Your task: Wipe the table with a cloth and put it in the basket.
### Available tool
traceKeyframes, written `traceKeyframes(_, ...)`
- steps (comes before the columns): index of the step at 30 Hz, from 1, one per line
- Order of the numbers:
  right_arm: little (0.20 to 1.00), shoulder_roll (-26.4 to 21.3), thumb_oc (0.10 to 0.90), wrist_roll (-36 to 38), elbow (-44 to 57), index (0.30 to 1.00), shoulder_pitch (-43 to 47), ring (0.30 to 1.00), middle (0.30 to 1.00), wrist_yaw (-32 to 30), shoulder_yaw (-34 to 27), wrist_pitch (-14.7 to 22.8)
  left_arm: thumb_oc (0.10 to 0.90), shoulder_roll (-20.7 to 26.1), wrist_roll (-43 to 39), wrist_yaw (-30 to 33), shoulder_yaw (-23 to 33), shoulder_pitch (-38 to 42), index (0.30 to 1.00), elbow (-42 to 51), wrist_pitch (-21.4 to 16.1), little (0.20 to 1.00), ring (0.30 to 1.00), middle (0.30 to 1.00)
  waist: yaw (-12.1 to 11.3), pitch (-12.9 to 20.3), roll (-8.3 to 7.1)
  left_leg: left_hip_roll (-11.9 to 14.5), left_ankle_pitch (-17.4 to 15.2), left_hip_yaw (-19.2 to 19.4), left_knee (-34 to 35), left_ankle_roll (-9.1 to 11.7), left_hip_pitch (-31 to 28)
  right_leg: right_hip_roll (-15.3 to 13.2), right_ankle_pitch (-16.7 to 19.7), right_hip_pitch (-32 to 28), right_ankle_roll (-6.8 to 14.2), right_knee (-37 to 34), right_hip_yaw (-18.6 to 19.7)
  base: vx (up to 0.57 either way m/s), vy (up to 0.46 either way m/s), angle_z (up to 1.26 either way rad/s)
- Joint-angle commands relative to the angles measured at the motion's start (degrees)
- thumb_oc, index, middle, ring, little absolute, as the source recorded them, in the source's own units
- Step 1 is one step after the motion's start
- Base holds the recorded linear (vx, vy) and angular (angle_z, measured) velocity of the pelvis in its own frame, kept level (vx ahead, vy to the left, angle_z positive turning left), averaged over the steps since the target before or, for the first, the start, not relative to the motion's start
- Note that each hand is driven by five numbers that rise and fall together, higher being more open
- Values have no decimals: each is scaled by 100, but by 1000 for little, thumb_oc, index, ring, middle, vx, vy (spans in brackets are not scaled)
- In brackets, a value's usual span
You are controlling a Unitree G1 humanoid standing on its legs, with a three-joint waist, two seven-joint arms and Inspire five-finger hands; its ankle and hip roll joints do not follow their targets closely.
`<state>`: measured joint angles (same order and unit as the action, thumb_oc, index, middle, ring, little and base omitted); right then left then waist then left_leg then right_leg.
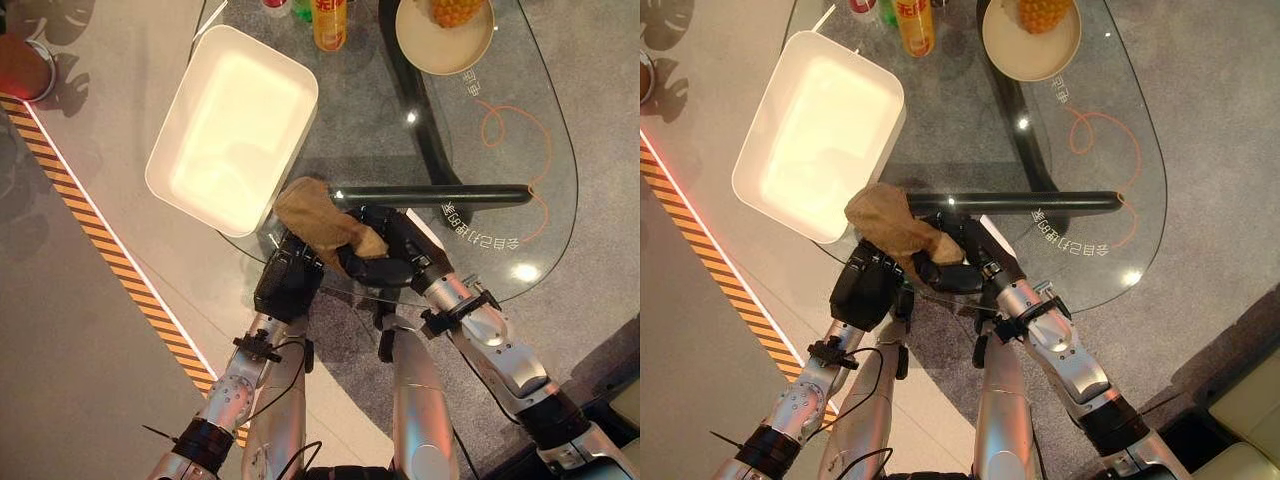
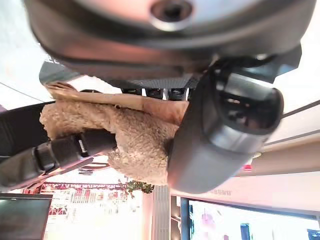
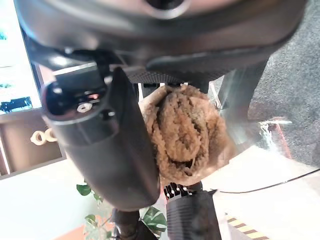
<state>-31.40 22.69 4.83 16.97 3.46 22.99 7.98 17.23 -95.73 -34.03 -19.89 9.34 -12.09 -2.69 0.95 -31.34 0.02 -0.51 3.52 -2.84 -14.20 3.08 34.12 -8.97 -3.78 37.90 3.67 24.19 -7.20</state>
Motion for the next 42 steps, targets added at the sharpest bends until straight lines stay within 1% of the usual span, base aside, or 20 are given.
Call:
traceKeyframes(1, 200, 63, 100, 181, 658, 300, 284, 300, 300, -49, 245, 733, 800, -97, 76, -803, -24, 54, 900, 1145, 162, 900, 900, 900, 60, 155, -44, -423, -514, 619, -599, -317, 157, 572, 474, -226, -9, -662, 79, 0, 0, 0)
traceKeyframes(4, 200, 196, 100, 373, 565, 300, 292, 300, 300, -302, 170, 860, 800, -78, 150, -766, -79, 113, 900, 1137, 187, 900, 900, 900, 86, 155, -25, -427, -518, 634, -593, -324, 140, 574, 486, -223, -10, -660, 110, 8, 25, 0)
traceKeyframes(9, 200, 300, 100, 304, 557, 300, 217, 300, 300, -345, 100, 845, 800, -116, 238, -697, -76, 92, 900, 1149, 192, 900, 900, 900, 112, 155, -5, -437, -532, 655, -598, -338, 149, 580, 489, -198, -16, -657, 148, 4, 14, -1)
traceKeyframes(12, 200, 323, 100, 338, 545, 300, 187, 300, 300, -370, 86, 861, 800, -130, 208, -531, -66, 65, 900, 1149, 187, 900, 900, 900, 113, 155, 3, -440, -529, 659, -587, -342, 140, 580, 493, -203, -18, -664, 156, 0, 0, 0)
traceKeyframes(13, 200, 366, 100, 335, 513, 300, 173, 300, 300, -398, 65, 851, 800, -168, 235, -434, -35, 58, 900, 1094, 185, 900, 900, 900, 115, 155, 5, -443, -529, 664, -578, -349, 124, 581, 495, -212, -16, -665, 168, 0, 0, 0)
traceKeyframes(17, 200, 373, 100, 304, 536, 300, 162, 300, 300, -431, 47, 797, 800, -176, 297, -456, 3, 22, 900, 1087, 219, 900, 900, 900, 111, 155, 14, -449, -521, 661, -545, -354, 111, 579, 507, -222, -12, -697, 174, 0, 0, 0)
traceKeyframes(19, 200, 385, 100, 330, 568, 300, 154, 300, 300, -436, 41, 712, 800, -182, 363, -469, 22, -9, 900, 1106, 229, 900, 900, 900, 112, 155, 26, -452, -512, 662, -526, -356, 103, 584, 516, -215, -15, -700, 187, 2, 15, 0)
traceKeyframes(26, 200, 385, 100, 304, 617, 300, 188, 300, 300, -85, 129, 493, 800, -189, 558, -511, 10, 8, 900, 1127, 216, 900, 900, 900, 113, 155, 43, -460, -493, 659, -497, -362, 111, 589, 527, -193, -22, -708, 209, 0, 0, 0)
traceKeyframes(31, 200, 311, 100, 305, 672, 300, 302, 300, 300, 287, 310, 195, 800, -158, 543, -532, -33, 65, 900, 1142, 190, 900, 900, 900, 101, 155, 40, -479, -492, 641, -514, -370, 141, 584, 532, -160, -23, -698, 208, 0, 0, 0)
traceKeyframes(32, 200, 257, 100, 198, 700, 300, 371, 300, 300, 451, 397, 60, 800, -138, 553, -516, -32, 79, 900, 1145, 199, 900, 900, 900, 88, 155, 39, -483, -484, 631, -505, -366, 140, 583, 532, -161, -22, -700, 199, 0, 0, 0)
traceKeyframes(33, 200, 246, 100, 155, 707, 300, 381, 300, 300, 494, 416, 21, 800, -133, 555, -517, -33, 81, 900, 1147, 202, 900, 900, 900, 84, 155, 39, -485, -482, 627, -505, -365, 143, 581, 532, -159, -21, -698, 194, 0, 0, 0)
traceKeyframes(34, 200, 171, 100, -117, 733, 300, 446, 300, 300, 730, 505, -132, 800, -119, 551, -487, -15, 98, 900, 1166, 232, 900, 900, 900, 70, 155, 37, -492, -474, 613, -495, -366, 140, 583, 533, -160, -22, -700, 189, 0, 0, 0)
traceKeyframes(37, 200, -57, 100, -548, 801, 300, 610, 300, 300, 1022, 687, -321, 800, -38, 500, -450, 6, 152, 900, 1193, 279, 900, 900, 900, 45, 155, 28, -497, -460, 601, -492, -366, 154, 572, 539, -156, -19, -706, 165, 0, 0, 0)
traceKeyframes(40, 200, -263, 100, -891, 888, 300, 736, 300, 300, 1121, 824, -402, 800, 29, 467, -439, 4, 173, 900, 1197, 296, 900, 900, 900, 26, 155, 13, -496, -453, 594, -501, -364, 165, 571, 546, -146, -15, -697, 155, 0, 0, 0)
traceKeyframes(42, 200, -341, 100, -949, 915, 300, 810, 300, 300, 1136, 867, -413, 800, 48, 454, -410, 6, 193, 900, 1200, 306, 900, 900, 900, 19, 155, 5, -494, -450, 590, -502, -363, 172, 573, 549, -137, -9, -693, 153, 0, 0, 0)
